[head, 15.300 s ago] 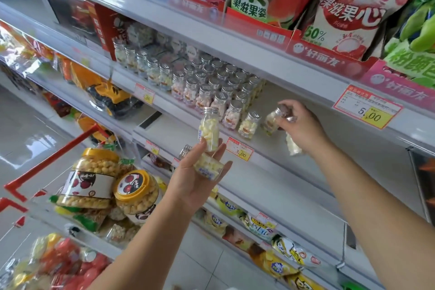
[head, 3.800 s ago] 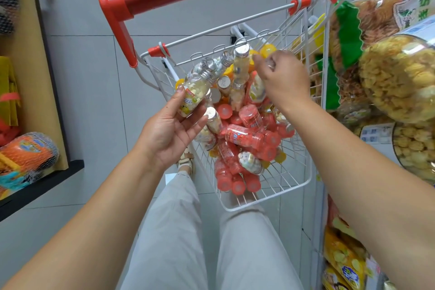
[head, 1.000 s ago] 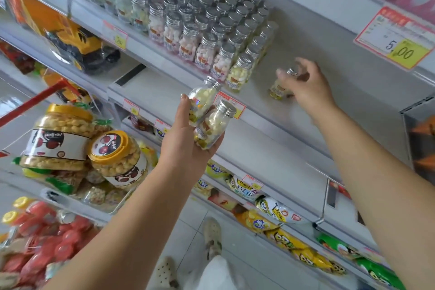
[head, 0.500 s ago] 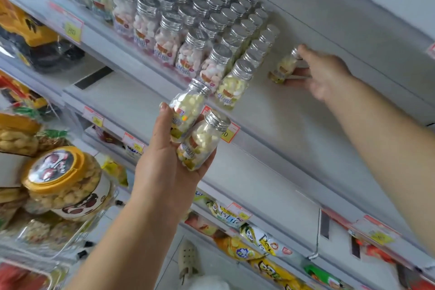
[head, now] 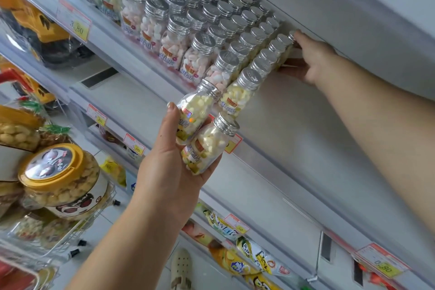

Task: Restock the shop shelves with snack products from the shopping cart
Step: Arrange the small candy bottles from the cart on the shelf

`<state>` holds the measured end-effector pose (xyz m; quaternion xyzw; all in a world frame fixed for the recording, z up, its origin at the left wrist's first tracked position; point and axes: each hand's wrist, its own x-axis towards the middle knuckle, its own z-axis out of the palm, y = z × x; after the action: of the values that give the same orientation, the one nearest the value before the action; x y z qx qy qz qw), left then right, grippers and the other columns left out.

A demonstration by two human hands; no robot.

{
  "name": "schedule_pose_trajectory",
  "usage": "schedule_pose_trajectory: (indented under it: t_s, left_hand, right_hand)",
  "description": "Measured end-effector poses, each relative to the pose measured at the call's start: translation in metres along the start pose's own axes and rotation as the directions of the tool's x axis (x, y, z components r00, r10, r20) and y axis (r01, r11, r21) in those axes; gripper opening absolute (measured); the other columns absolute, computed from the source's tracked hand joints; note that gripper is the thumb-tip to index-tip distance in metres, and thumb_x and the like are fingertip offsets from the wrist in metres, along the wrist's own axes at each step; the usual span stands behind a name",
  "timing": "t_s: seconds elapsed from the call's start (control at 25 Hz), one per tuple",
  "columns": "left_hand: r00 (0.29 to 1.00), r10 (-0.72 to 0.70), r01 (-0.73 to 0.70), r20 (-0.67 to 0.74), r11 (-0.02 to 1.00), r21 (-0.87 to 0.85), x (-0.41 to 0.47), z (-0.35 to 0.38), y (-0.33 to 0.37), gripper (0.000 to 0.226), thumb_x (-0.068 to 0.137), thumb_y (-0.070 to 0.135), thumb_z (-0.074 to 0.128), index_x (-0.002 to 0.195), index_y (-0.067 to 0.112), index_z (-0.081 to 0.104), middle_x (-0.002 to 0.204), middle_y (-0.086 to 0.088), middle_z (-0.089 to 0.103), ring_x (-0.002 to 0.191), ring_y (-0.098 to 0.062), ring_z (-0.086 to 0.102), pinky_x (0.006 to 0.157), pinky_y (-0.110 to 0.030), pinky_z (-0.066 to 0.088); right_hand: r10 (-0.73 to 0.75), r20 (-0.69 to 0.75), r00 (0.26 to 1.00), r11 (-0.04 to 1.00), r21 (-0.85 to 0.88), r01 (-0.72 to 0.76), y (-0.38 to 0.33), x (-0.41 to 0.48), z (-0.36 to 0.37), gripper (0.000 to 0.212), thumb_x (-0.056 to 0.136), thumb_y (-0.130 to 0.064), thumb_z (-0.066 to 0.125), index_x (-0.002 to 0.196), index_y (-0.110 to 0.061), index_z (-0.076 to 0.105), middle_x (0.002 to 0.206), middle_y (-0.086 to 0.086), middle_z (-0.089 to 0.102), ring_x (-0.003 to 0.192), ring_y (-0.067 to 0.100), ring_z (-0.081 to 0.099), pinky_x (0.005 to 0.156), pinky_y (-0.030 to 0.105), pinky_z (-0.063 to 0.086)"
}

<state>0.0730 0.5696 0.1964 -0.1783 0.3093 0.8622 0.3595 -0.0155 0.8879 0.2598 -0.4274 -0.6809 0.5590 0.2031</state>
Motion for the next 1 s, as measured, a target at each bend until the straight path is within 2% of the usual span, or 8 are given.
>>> schedule_pose_trajectory:
  t_s: [0.12, 0.28, 0.44, 0.56, 0.64, 0.72, 0.92, 1.0]
  left_hand:
    - [1.000, -0.008, 0.008, 0.011, 1.000, 0.007, -0.003, -0.001, -0.001, 0.049, 0.082, 0.052, 0.059, 0.119, 0.021, 0.068, 0.112, -0.001, 0.075, 0.093, -0.016, 0.072, 0.084, -0.036, 0.055]
    - [0.998, -0.046, 0.045, 0.034, 0.998, 0.035, -0.007, -0.002, -0.003, 0.044, 0.087, 0.051, 0.056, 0.116, 0.020, 0.068, 0.112, -0.002, 0.075, 0.090, -0.016, 0.072, 0.081, -0.036, 0.055]
    - [0.989, -0.108, 0.095, 0.102, 0.988, 0.120, -0.013, -0.001, -0.004, 0.050, 0.080, 0.050, 0.060, 0.118, 0.019, 0.068, 0.113, -0.004, 0.075, 0.089, -0.016, 0.072, 0.076, -0.033, 0.056]
    - [0.979, -0.134, 0.103, 0.154, 0.976, 0.189, -0.015, -0.001, -0.004, 0.055, 0.077, 0.050, 0.062, 0.123, 0.020, 0.067, 0.113, -0.004, 0.074, 0.089, -0.016, 0.071, 0.076, -0.032, 0.058]
    - [0.973, -0.154, 0.111, 0.173, 0.966, 0.232, -0.016, 0.001, -0.005, 0.053, 0.079, 0.049, 0.063, 0.123, 0.020, 0.067, 0.112, -0.003, 0.075, 0.088, -0.016, 0.071, 0.077, -0.032, 0.059]
    - [0.962, -0.173, 0.108, 0.212, 0.951, 0.290, -0.019, 0.004, -0.008, 0.052, 0.080, 0.049, 0.063, 0.123, 0.022, 0.067, 0.111, -0.003, 0.075, 0.088, -0.016, 0.070, 0.075, -0.031, 0.058]
    - [0.955, -0.193, 0.100, 0.226, 0.925, 0.366, -0.022, 0.009, -0.013, 0.047, 0.083, 0.048, 0.066, 0.124, 0.025, 0.067, 0.110, 0.000, 0.075, 0.083, -0.012, 0.070, 0.070, -0.028, 0.058]
    - [0.969, -0.172, 0.100, 0.177, 0.930, 0.353, -0.019, 0.008, -0.010, 0.040, 0.090, 0.045, 0.066, 0.124, 0.024, 0.066, 0.110, -0.001, 0.075, 0.083, -0.013, 0.069, 0.071, -0.029, 0.059]
  right_hand:
    - [-0.028, 0.027, 0.999, 1.000, 0.001, 0.028, 0.006, 0.027, -0.002, 0.062, 0.052, -0.060, 0.081, 0.098, -0.020, 0.072, 0.102, 0.006, 0.073, 0.090, 0.032, 0.072, 0.077, 0.050, 0.059]
    - [-0.038, -0.030, 0.999, 0.999, 0.030, 0.039, 0.000, -0.020, 0.010, 0.038, 0.091, -0.050, 0.060, 0.100, -0.014, 0.063, 0.097, 0.002, 0.067, 0.085, 0.025, 0.070, 0.068, 0.043, 0.061]
    - [-0.383, -0.255, 0.888, 0.923, -0.153, 0.354, 0.021, -0.081, -0.008, 0.025, 0.095, -0.041, 0.047, 0.091, -0.020, 0.058, 0.083, -0.001, 0.059, 0.071, 0.017, 0.060, 0.069, 0.040, 0.057]
    - [-0.538, 0.087, 0.839, 0.813, -0.211, 0.543, 0.039, -0.161, -0.016, 0.015, 0.100, -0.032, 0.050, 0.091, -0.025, 0.059, 0.072, -0.006, 0.059, 0.055, 0.004, 0.054, 0.052, 0.019, 0.043]
    - [-0.440, 0.377, 0.815, 0.810, -0.226, 0.542, 0.041, -0.208, -0.015, 0.022, 0.096, -0.044, 0.053, 0.102, -0.026, 0.064, 0.076, -0.007, 0.067, 0.063, 0.005, 0.060, 0.052, 0.019, 0.047]
    - [-0.324, 0.479, 0.816, 0.849, -0.233, 0.475, 0.041, -0.226, -0.014, 0.034, 0.083, -0.053, 0.058, 0.108, -0.031, 0.066, 0.086, -0.013, 0.072, 0.072, 0.006, 0.066, 0.059, 0.023, 0.051]
    - [-0.383, 0.266, 0.885, 0.892, -0.142, 0.429, 0.036, -0.211, -0.031, 0.005, 0.087, -0.023, 0.070, 0.090, -0.024, 0.066, 0.076, -0.007, 0.072, 0.066, 0.006, 0.063, 0.051, 0.023, 0.050]
    - [-0.466, 0.158, 0.871, 0.828, -0.270, 0.492, 0.028, -0.183, -0.047, 0.013, 0.087, -0.023, 0.072, 0.089, -0.026, 0.059, 0.079, -0.006, 0.066, 0.071, 0.011, 0.061, 0.051, 0.025, 0.053]
